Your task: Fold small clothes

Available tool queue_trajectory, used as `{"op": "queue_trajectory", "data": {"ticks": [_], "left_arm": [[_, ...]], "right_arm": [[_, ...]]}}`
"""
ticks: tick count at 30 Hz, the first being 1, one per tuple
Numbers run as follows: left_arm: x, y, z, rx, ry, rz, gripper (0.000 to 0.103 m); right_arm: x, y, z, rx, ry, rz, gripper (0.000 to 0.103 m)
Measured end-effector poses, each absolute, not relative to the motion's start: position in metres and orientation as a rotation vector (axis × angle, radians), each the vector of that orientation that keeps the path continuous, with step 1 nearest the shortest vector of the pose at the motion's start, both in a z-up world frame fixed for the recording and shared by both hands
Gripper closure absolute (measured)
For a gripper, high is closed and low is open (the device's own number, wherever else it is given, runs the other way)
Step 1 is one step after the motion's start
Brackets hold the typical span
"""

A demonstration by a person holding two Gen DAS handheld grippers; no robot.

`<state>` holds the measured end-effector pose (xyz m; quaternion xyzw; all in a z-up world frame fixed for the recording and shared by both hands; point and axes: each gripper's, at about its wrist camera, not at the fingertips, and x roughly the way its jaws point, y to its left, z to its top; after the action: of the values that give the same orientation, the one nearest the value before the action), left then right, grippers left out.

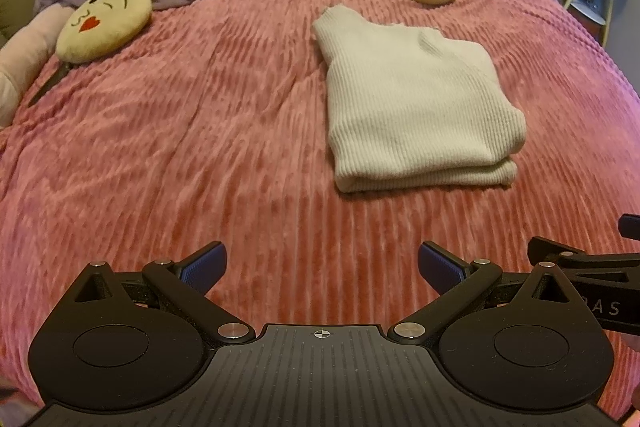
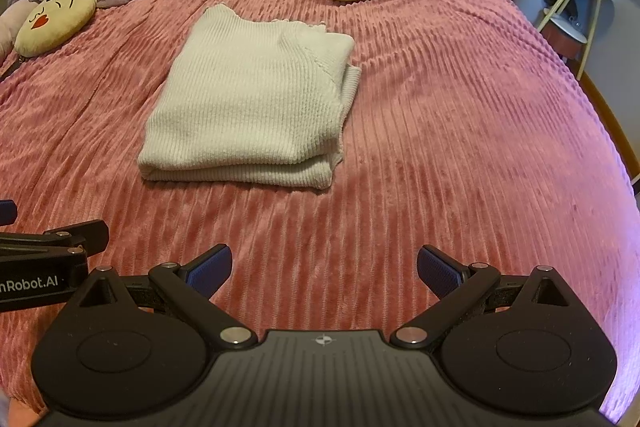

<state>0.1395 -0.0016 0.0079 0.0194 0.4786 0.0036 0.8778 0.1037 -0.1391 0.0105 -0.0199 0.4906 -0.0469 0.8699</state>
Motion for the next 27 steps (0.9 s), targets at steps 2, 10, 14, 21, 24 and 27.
{"op": "queue_trajectory", "data": {"ticks": [2, 10, 14, 21, 24, 27], "left_arm": [[0.1394, -0.0019, 0.0079, 0.039, 0.999, 0.007, 0.000], [0.1390, -0.0031, 0.0076, 0.050, 1.003, 0.005, 0.000], [0.1383, -0.0029, 0.0068, 0.057, 0.999, 0.010, 0.000], [0.1368, -0.0015, 0.0052, 0.071, 0.994, 0.014, 0.000], [0.1353, -0.0037, 0.0034, 0.085, 0.997, 0.018, 0.000], [0.1342, -0.0034, 0.0026, 0.083, 1.001, 0.020, 0.000]], "right_arm": [[0.1034, -0.1392, 0.0110, -0.041, 1.026, -0.098, 0.004], [0.1025, -0.1402, 0.0112, -0.036, 1.021, -0.096, 0.004], [0.1008, -0.1402, 0.0116, -0.027, 1.017, -0.100, 0.004], [0.0986, -0.1406, 0.0119, -0.020, 1.013, -0.100, 0.004], [0.0972, -0.1412, 0.0124, -0.014, 1.011, -0.101, 0.004], [0.0964, -0.1421, 0.0124, -0.006, 1.010, -0.101, 0.004]]}}
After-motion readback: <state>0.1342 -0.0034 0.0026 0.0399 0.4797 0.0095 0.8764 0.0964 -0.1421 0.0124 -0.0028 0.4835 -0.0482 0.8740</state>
